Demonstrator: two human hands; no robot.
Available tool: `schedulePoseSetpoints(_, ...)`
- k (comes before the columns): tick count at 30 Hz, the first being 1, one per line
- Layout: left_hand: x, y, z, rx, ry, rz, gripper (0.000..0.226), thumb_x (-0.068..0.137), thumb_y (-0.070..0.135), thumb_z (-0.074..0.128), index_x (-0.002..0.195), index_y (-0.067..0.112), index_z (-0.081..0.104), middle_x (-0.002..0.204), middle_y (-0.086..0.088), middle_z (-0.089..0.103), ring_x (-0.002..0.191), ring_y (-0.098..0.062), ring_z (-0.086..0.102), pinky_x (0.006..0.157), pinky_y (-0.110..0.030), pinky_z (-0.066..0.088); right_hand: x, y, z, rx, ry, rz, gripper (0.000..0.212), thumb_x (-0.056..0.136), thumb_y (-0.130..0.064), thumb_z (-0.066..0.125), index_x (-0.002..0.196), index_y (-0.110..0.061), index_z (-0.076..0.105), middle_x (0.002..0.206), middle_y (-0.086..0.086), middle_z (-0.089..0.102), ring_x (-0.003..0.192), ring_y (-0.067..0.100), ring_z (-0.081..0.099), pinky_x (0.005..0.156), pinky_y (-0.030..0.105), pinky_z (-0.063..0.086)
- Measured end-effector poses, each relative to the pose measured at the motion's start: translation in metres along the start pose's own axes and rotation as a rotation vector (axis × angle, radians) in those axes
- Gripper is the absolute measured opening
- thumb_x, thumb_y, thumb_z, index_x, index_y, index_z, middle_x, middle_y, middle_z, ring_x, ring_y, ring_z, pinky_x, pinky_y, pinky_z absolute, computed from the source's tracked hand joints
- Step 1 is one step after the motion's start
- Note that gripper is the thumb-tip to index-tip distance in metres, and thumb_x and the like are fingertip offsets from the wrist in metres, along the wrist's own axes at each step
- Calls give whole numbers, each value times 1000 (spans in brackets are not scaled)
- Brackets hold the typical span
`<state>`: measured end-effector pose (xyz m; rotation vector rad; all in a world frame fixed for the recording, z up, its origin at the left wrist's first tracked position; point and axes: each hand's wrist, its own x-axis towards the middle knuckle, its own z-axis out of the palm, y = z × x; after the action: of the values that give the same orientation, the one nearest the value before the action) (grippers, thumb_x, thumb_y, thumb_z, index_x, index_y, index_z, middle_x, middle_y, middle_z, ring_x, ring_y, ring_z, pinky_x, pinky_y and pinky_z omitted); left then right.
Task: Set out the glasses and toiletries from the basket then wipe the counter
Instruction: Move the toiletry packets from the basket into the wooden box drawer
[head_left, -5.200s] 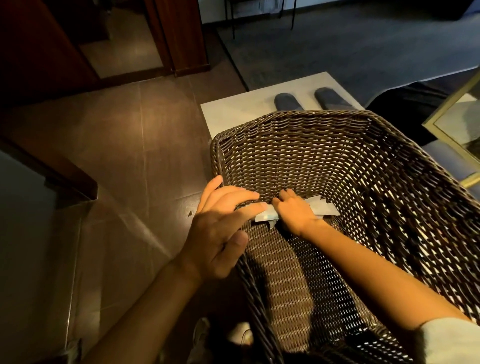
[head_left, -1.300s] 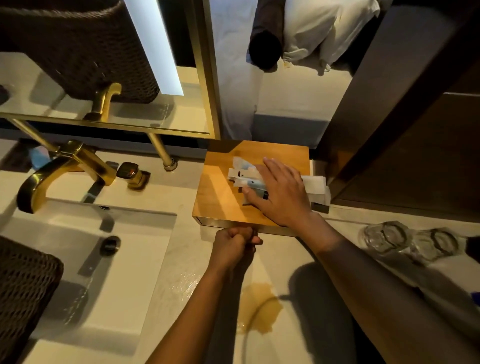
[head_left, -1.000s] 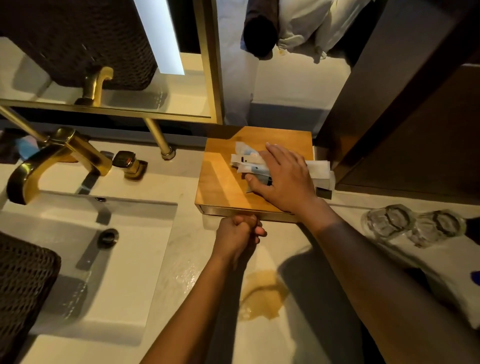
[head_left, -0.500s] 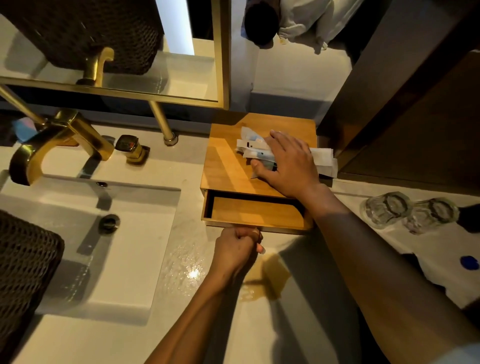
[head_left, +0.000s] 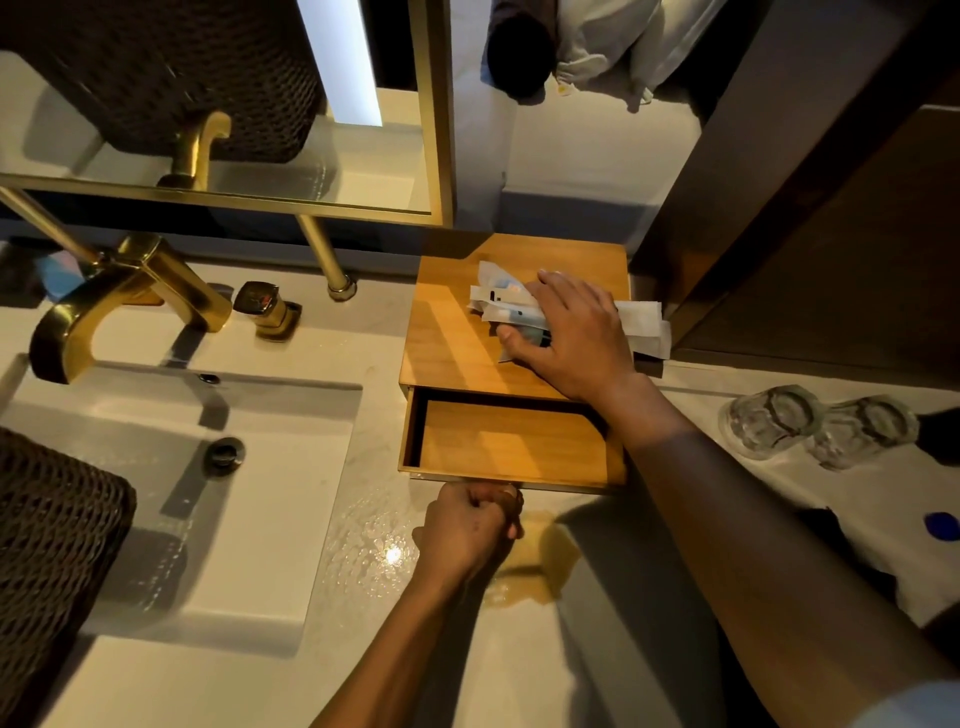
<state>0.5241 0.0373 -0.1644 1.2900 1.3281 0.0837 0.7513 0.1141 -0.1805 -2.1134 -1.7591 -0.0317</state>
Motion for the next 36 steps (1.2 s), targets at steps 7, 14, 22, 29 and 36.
schedulePoseSetpoints(7,-20,-14,10,393,340,342,17,97,35,52,91,38,68,91,22,62,96,-10,53,89,-32,24,-4,2,2,38,76,2,85,81,-82,46,139,-20,48,132,3,55,119,20,50,102,40,40)
schedulePoseSetpoints(14,-22,-55,-32,935,368,652,70,86,32,66,153,26,46,162,-12,39,153,-34,32,114,-58,32,-9,-1,0,-58,90,6,88,74,-88,46,132,-22,53,121,6,55,109,23,49,93,39,43)
schedulePoseSetpoints(22,-11,-71,-34,1066,297,587,96,89,39,57,161,41,-5,172,-3,-8,159,-33,-8,121,-66,-2,-22,-13,-3,-147,142,8,69,76,-76,62,107,-15,65,99,5,70,87,21,63,67,29,45)
schedulePoseSetpoints(29,-12,-71,-34,1071,288,560,93,91,38,50,159,44,-13,170,0,-21,157,-28,-22,121,-65,-10,-53,-44,-4,-36,55,-114,59,78,-69,65,99,-14,64,92,5,71,78,21,66,60,33,53)
schedulePoseSetpoints(36,-16,-72,-35,1090,259,553,95,92,46,47,156,43,-23,168,-6,-27,156,-33,-23,121,-65,-11,-81,-87,8,94,-225,97,61,76,-78,54,92,-20,61,85,0,69,75,20,65,64,38,55)
